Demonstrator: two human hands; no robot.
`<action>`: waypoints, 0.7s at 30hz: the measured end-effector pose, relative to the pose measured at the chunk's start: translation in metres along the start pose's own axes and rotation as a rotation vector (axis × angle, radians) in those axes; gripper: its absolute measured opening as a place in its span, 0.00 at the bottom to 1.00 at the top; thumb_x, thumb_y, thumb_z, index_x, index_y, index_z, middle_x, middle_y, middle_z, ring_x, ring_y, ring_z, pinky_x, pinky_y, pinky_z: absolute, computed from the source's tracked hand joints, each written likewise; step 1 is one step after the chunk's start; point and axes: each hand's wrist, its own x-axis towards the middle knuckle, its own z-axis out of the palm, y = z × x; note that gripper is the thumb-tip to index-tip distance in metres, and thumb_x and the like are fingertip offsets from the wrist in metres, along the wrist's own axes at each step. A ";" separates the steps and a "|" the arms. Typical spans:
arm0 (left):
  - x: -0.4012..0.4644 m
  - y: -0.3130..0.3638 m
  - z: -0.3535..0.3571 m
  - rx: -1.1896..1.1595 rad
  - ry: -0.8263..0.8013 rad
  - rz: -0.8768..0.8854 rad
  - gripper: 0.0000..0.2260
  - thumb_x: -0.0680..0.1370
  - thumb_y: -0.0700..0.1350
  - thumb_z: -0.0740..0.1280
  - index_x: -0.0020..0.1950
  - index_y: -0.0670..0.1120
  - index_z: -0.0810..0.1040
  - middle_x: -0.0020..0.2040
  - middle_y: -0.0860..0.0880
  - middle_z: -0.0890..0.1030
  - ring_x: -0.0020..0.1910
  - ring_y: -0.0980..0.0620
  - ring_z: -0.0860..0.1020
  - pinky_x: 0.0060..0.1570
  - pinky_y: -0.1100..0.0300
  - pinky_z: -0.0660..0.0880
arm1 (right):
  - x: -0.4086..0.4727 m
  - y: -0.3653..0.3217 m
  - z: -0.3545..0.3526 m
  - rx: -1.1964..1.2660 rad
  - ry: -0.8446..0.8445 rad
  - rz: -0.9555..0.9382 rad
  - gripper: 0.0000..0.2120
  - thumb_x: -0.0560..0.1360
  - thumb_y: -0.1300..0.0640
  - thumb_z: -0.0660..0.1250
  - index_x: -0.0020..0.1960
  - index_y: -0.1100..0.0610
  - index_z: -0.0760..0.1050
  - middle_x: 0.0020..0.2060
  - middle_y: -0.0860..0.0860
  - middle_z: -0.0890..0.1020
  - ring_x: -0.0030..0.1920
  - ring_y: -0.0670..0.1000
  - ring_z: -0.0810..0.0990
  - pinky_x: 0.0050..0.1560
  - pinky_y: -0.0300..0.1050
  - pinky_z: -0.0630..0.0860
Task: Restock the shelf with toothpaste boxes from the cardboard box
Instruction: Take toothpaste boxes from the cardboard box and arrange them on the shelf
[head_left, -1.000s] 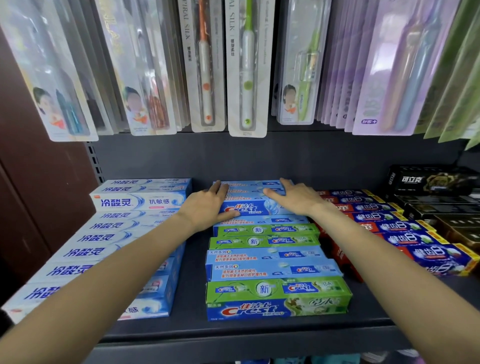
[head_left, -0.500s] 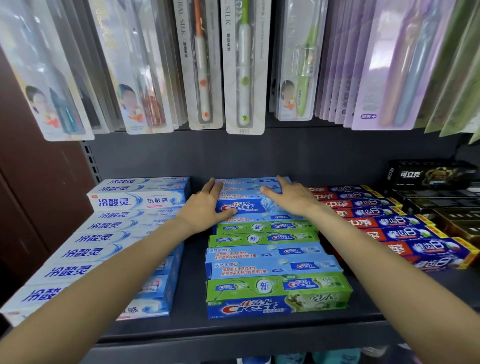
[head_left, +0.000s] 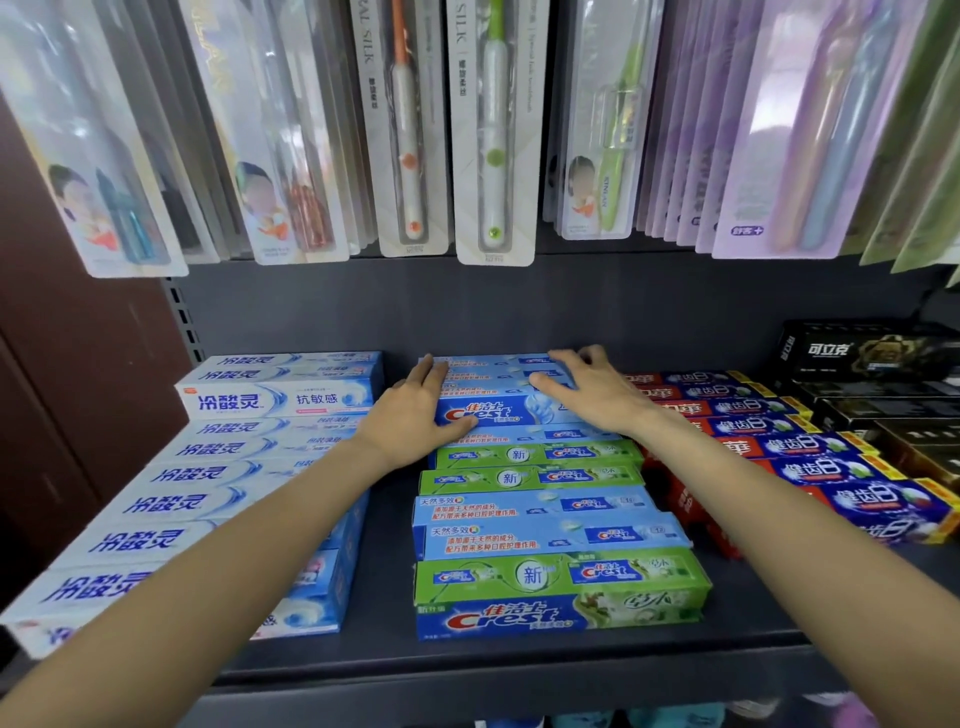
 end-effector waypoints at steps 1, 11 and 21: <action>0.000 0.000 0.000 -0.002 0.000 0.000 0.38 0.74 0.63 0.62 0.76 0.44 0.54 0.77 0.44 0.54 0.70 0.44 0.66 0.67 0.54 0.64 | 0.000 0.001 0.001 0.022 -0.002 -0.009 0.32 0.76 0.33 0.53 0.74 0.47 0.57 0.70 0.55 0.57 0.67 0.59 0.68 0.66 0.50 0.65; 0.000 0.001 -0.001 -0.020 0.004 -0.007 0.38 0.75 0.62 0.63 0.76 0.44 0.54 0.77 0.43 0.54 0.70 0.43 0.66 0.67 0.53 0.64 | 0.002 0.004 0.005 0.138 0.031 -0.031 0.28 0.75 0.35 0.56 0.70 0.47 0.63 0.67 0.53 0.58 0.64 0.56 0.71 0.65 0.48 0.66; 0.002 0.000 -0.002 -0.176 -0.030 -0.036 0.37 0.74 0.59 0.67 0.76 0.48 0.54 0.78 0.47 0.51 0.71 0.48 0.65 0.66 0.53 0.65 | 0.002 0.002 0.006 0.194 0.022 -0.014 0.28 0.76 0.37 0.58 0.71 0.49 0.63 0.69 0.53 0.58 0.67 0.56 0.68 0.64 0.45 0.65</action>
